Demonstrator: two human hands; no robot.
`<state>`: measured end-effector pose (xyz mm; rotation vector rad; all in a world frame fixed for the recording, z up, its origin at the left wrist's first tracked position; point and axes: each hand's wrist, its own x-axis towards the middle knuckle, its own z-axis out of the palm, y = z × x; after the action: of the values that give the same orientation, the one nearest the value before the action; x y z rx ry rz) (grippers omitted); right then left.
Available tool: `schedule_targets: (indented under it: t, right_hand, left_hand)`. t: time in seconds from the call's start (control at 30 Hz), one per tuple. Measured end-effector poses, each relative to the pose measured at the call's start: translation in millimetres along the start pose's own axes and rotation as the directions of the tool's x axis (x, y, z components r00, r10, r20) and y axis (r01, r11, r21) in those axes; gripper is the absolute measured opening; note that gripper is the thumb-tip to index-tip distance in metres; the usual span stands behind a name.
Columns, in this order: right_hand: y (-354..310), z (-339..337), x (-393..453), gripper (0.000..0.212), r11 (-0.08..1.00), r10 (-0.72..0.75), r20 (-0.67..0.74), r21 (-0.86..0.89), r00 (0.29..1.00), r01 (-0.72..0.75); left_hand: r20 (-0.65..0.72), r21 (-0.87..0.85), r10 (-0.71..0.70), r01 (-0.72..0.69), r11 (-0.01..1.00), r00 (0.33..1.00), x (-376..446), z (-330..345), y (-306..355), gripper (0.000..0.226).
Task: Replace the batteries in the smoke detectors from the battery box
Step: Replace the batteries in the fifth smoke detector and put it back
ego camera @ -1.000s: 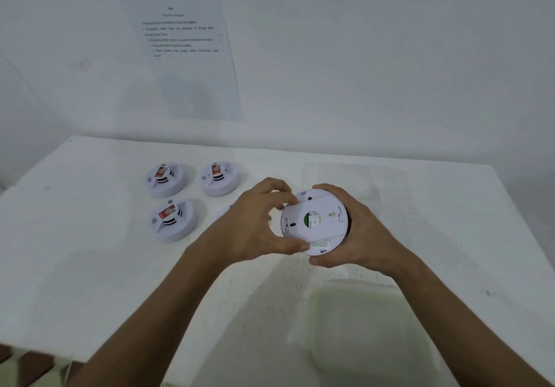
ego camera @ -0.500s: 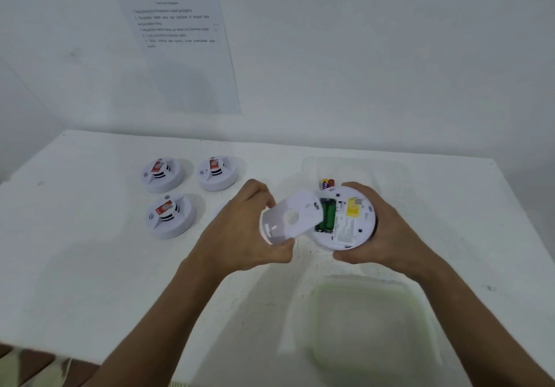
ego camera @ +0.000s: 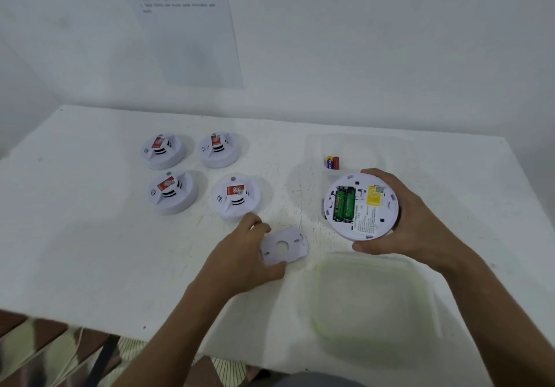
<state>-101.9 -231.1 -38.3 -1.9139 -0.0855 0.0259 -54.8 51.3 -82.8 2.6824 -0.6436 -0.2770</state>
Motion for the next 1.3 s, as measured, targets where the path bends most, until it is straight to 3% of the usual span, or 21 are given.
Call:
schedule_targets:
  t: [0.17,0.4,0.77,0.9,1.23,1.3]
  right_hand:
    - [-5.3,5.6,-3.0,0.102,0.999,-0.04,0.034,-0.014,0.999,0.04]
    - [-6.6,0.7,-17.5,0.099,0.997,-0.069,-0.011,-0.023,0.998,0.069]
    - [3.5,-16.3,-42.1,0.09,0.999,-0.032,-0.072,-0.023,0.997,0.031]
    - [8.6,-19.4,-40.9,0.096,1.0,-0.026,-0.097,-0.01,0.995,0.025]
    - [14.0,-28.5,-36.0,0.096,1.0,0.0,-0.046,0.002,0.999,0.0]
    - [14.2,-29.8,-34.7,0.094,1.0,-0.002,-0.048,0.001,0.999,0.002]
  left_hand:
    - [-0.19,-0.236,0.204,-0.246,0.94,0.96,12.2,-46.9,45.4,0.038]
    - [-0.062,-0.091,0.48,-0.484,0.87,0.875,44.7,-60.9,91.8,0.021]
    - [0.095,-0.009,0.564,-0.566,0.824,0.82,63.4,-51.4,124.3,0.03]
    - [0.081,-0.033,0.56,-0.559,0.829,0.825,68.9,-52.3,126.3,0.035]
    - [0.168,0.168,0.579,-0.602,0.781,0.798,69.1,-43.8,127.4,0.052]
    - [0.133,0.168,0.611,-0.625,0.762,0.78,67.8,-40.0,124.8,0.054]
